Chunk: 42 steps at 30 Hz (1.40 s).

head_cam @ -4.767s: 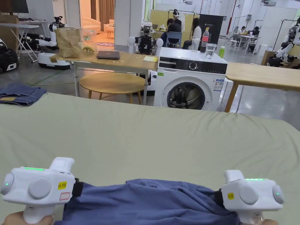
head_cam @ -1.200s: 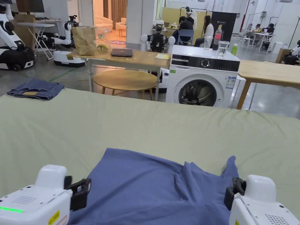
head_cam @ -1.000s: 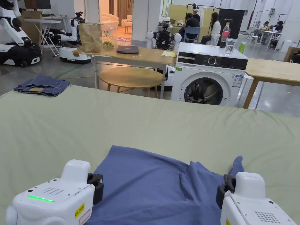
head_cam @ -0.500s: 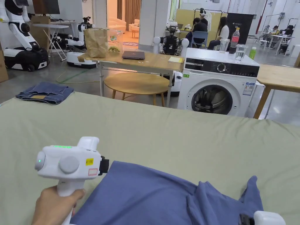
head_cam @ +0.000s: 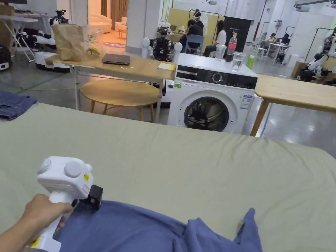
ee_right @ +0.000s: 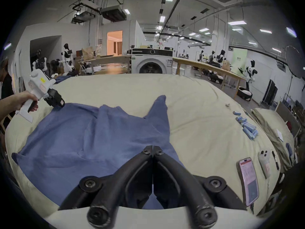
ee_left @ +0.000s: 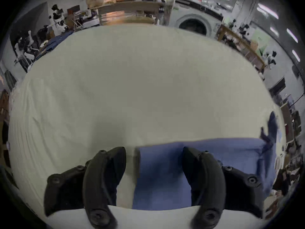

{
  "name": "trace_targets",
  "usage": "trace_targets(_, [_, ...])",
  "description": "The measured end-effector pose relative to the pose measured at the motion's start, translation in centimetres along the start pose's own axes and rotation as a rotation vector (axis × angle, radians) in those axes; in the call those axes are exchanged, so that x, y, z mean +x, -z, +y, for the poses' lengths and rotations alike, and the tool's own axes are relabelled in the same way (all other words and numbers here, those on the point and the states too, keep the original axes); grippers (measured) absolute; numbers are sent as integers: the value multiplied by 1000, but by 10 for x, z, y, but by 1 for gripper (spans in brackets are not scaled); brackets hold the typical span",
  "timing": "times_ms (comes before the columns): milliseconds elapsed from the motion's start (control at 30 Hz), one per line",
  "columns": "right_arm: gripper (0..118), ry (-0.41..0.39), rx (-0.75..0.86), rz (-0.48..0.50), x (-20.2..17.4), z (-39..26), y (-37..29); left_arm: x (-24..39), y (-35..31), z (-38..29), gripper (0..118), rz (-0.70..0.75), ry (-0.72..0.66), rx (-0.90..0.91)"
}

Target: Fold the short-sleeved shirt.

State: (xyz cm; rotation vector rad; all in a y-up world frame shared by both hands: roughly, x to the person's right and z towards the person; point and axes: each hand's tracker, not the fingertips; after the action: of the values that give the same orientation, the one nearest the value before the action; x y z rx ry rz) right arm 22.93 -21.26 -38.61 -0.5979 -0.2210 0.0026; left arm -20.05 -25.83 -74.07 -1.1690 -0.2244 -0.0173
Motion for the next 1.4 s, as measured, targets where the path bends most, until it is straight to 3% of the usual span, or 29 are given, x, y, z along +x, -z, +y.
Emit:
trace_targets(100, [0,3,-17,-25,9,-2,0,20,-3,-15,68,99,55,106])
trace_targets(167, [0,19,-22,-38,16,1,3,30,-8,-23,43,90,114,120])
trace_targets(200, [0,26,-34,-42,18,6,6,31,-11,-25,19,59,123,132])
trace_targets(233, [0,37,-46,-37,22,12,10,33,-13,-27,3,36,117,119])
trace_targets(367, [1,76,-78,-1,35,48,31,34,-31,-36,3,-27,110,171])
trace_targets(433, [25,85,-118,13,41,68,48,36,-51,-45,3,-21,95,230])
trace_targets(500, [59,98,-181,34,44,89,73,33,-70,-51,3,-58,58,277])
trace_targets(533, [60,125,-209,61,47,99,87,31,-80,-54,3,-72,47,297])
trace_targets(667, [60,123,-266,53,45,126,140,28,-109,-64,3,-74,43,348])
trace_targets(800, [60,177,-423,144,38,132,192,27,-127,-70,3,-67,62,368])
trace_targets(967, [60,149,-551,97,30,117,229,26,-132,-76,3,-75,66,361])
trace_targets(1067, [44,174,-550,111,31,113,230,24,-129,-77,3,-69,77,353])
trace_targets(1100, [20,170,-529,95,29,112,227,25,-128,-79,3,-65,82,351])
trace_targets(1133, [4,165,-524,102,29,110,226,25,-128,-79,3,-62,83,350])
trace_targets(1400, [2,91,-346,149,36,109,175,22,-139,-84,3,-66,70,367])
